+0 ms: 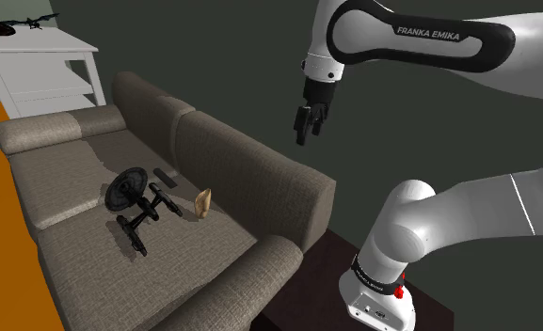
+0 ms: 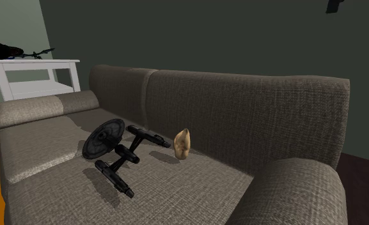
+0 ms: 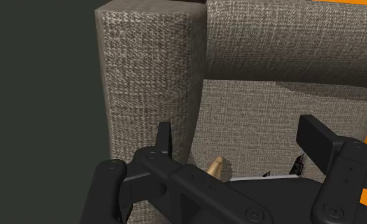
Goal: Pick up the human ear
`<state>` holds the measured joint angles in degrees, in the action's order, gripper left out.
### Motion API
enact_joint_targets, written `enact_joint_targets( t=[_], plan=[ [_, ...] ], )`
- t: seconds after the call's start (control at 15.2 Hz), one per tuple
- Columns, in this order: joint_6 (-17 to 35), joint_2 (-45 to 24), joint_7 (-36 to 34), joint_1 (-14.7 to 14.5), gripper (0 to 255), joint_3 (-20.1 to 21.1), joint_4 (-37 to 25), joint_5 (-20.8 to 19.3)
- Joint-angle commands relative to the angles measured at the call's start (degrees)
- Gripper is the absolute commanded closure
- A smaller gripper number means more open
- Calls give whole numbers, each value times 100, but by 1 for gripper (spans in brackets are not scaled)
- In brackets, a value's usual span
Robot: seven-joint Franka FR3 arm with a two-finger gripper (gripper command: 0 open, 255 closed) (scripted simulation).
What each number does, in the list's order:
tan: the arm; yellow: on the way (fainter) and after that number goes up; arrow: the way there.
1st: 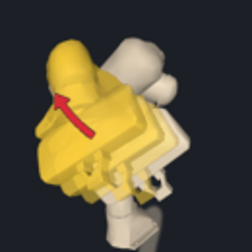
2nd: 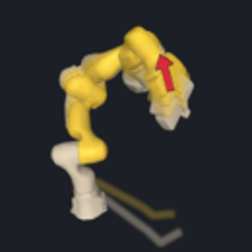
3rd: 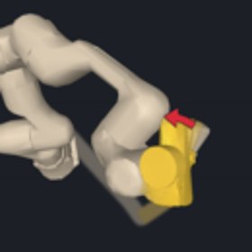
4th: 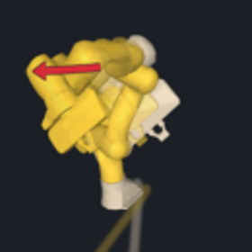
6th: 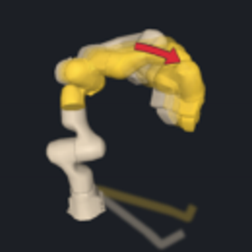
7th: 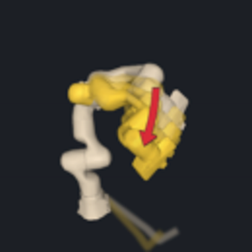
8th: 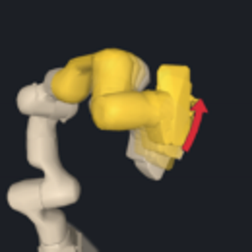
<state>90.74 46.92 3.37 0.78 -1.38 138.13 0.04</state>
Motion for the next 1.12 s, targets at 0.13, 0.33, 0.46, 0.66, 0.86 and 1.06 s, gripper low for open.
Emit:
enact_joint_targets(
  t=[0.13,0.33,0.46,0.66,0.86,1.06],
  plan=[
    [482,-69,-231,17,0,109,311,91],
    [1232,-263,-570,39,0,281,711,223],
    [1749,-456,-794,52,0,399,931,305],
    [2548,-843,-1130,72,0,581,1185,413],
    [3364,-1344,-1470,104,0,768,1340,493],
    [4177,-1947,-1826,163,0,962,1393,527]
  ],
)
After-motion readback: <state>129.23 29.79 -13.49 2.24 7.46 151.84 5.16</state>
